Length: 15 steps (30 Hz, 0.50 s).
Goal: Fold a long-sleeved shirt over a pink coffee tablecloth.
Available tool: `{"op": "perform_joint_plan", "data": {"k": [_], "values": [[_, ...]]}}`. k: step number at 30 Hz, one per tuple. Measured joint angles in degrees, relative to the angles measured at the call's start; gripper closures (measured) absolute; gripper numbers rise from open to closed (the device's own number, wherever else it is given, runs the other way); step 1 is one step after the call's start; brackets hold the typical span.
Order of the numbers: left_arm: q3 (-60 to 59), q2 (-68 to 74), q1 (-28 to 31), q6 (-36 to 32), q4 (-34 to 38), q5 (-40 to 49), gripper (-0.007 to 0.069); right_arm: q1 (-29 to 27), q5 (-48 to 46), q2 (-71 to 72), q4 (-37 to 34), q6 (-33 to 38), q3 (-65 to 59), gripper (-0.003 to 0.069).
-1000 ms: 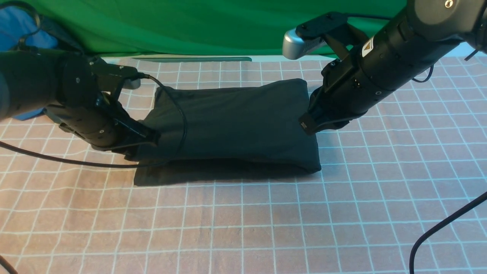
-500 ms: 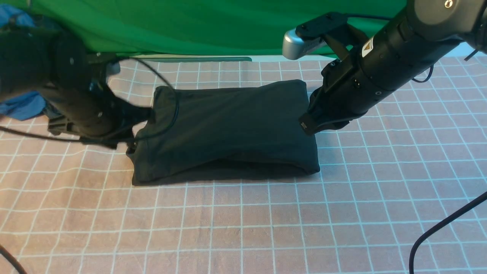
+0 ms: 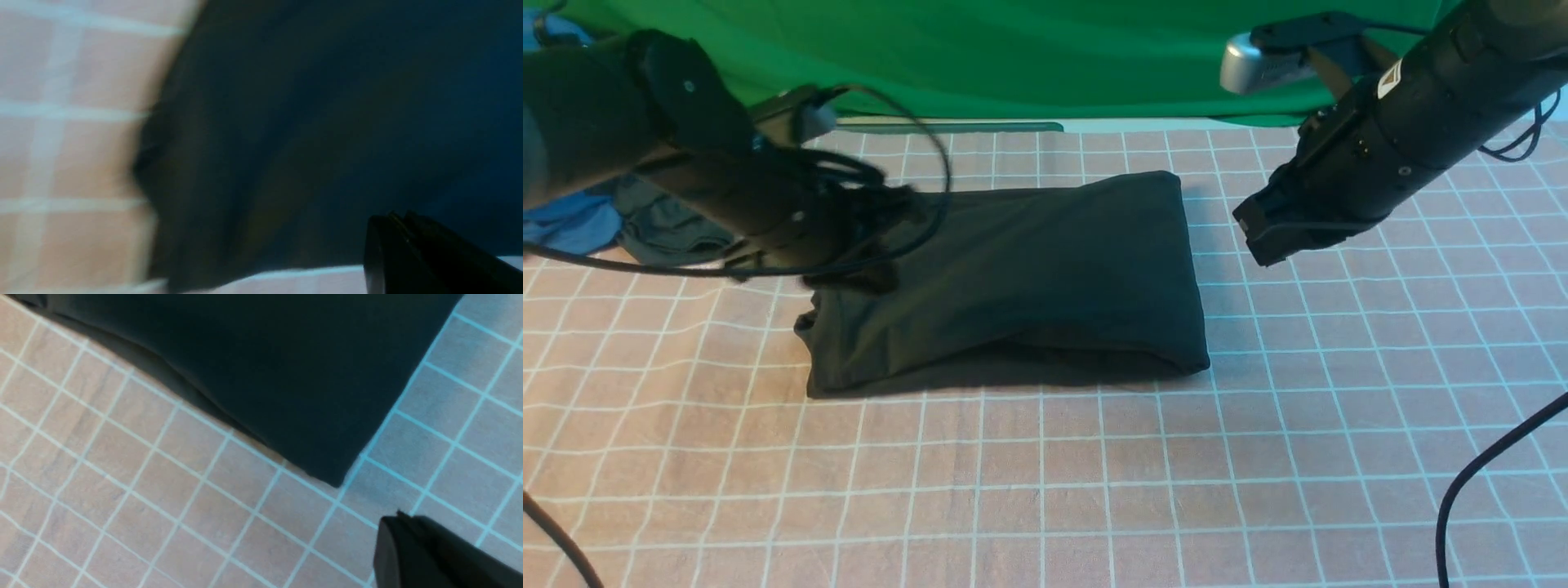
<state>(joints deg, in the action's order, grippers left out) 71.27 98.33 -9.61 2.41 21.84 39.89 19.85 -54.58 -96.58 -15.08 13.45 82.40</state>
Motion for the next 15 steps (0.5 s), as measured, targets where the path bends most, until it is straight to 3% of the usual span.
{"op": "perform_joint_plan", "data": {"k": [3, 8, 15], "values": [[0.1, 0.4, -3.7, -2.4, 5.7, -5.4, 0.0561, 1.2, 0.8, -0.6, -0.4, 1.1, 0.0, 0.0614], [1.7, 4.9, -9.1, -3.1, 7.9, -8.5, 0.0561, 1.7, 0.9, -4.5, -1.0, 1.6, 0.0, 0.0614], [2.2, 12.2, -9.9, -2.4, 8.8, -2.8, 0.0561, 1.7, 2.1, -6.8, -0.9, 1.6, 0.0, 0.0614]]}}
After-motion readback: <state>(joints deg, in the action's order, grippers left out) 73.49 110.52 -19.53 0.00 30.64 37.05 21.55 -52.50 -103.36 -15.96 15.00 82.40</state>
